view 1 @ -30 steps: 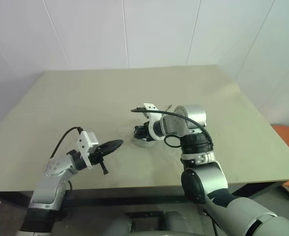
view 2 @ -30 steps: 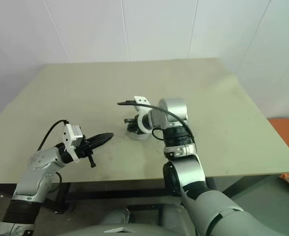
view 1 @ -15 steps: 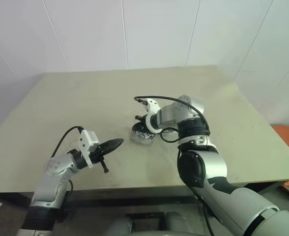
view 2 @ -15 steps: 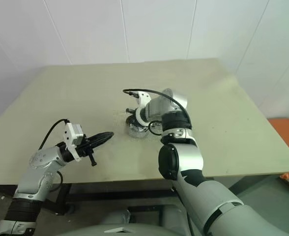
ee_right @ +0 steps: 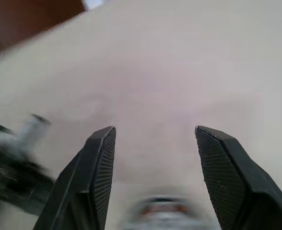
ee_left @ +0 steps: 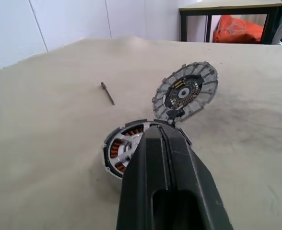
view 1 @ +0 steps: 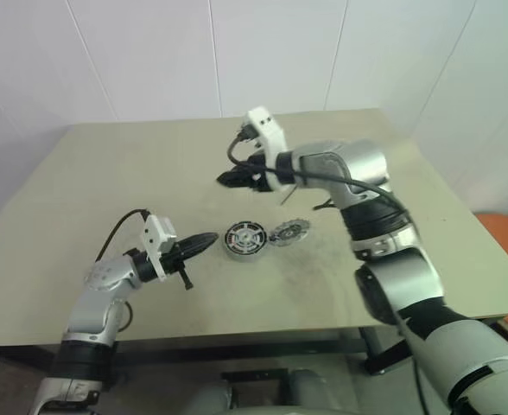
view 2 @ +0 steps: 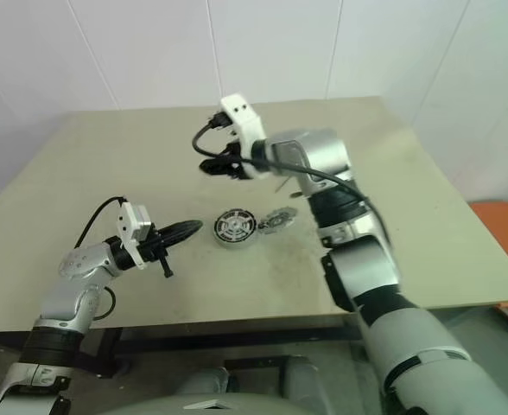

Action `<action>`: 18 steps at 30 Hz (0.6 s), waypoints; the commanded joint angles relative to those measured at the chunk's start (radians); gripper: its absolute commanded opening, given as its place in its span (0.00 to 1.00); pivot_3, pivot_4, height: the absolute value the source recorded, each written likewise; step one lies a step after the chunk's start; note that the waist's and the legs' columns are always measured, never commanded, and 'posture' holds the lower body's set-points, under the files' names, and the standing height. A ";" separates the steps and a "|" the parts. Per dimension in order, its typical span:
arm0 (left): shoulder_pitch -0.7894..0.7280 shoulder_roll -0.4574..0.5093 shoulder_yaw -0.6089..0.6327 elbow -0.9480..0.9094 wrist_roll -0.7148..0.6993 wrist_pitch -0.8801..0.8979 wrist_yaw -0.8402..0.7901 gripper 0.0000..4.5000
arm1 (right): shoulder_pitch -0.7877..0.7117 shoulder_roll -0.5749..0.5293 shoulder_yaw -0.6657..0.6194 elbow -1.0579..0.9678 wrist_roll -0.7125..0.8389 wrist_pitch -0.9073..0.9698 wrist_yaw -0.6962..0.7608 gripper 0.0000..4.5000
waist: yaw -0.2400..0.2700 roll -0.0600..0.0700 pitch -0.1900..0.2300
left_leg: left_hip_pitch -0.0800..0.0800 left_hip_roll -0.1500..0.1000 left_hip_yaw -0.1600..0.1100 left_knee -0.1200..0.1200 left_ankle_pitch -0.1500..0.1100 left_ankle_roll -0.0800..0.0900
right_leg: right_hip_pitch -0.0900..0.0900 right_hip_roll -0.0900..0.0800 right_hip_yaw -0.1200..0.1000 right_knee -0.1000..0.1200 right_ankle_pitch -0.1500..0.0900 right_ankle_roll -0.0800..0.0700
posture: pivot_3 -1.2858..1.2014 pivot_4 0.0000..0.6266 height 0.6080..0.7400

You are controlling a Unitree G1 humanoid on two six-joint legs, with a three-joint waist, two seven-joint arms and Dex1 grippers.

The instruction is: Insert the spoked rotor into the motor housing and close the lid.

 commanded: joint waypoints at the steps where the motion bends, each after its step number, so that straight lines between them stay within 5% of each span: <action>1: -0.029 0.003 0.021 0.022 -0.010 -0.020 -0.015 0.00 | 0.001 -0.112 0.125 0.042 -0.183 -0.349 0.075 0.61 | -0.001 0.000 0.000 | 0.000 0.000 0.000 0.000 0.000 0.000 | 0.000 0.000 0.000 0.000 0.000 0.000 | 0.52 0.00 1.00; 4: -0.035 -0.002 0.022 0.042 -0.012 -0.021 -0.021 0.00 | 0.014 -0.262 0.239 0.141 -0.363 -0.579 0.121 0.48 | 0.002 0.000 0.000 | 0.001 0.001 0.001 0.000 0.000 0.000 | 0.000 0.000 0.001 0.001 0.000 0.000 | 0.52 0.00 1.00; 10: -0.044 0.003 0.026 0.064 -0.016 -0.016 -0.039 0.00 | 0.039 -0.454 0.305 0.169 -0.513 -0.738 0.299 0.03 | 0.008 0.000 0.001 | -0.001 0.001 0.002 0.000 0.000 0.000 | -0.002 -0.001 0.003 0.001 0.000 -0.001 | 0.52 0.00 1.00; 18: -0.006 0.059 0.049 0.032 -0.046 0.041 -0.084 0.00 | 0.226 -0.492 0.197 -0.099 -0.287 -0.489 0.661 0.01 | 0.005 -0.001 0.001 | 0.001 0.002 0.002 0.001 0.000 0.000 | 0.000 0.000 0.003 0.002 0.000 -0.001 | 0.52 0.00 1.00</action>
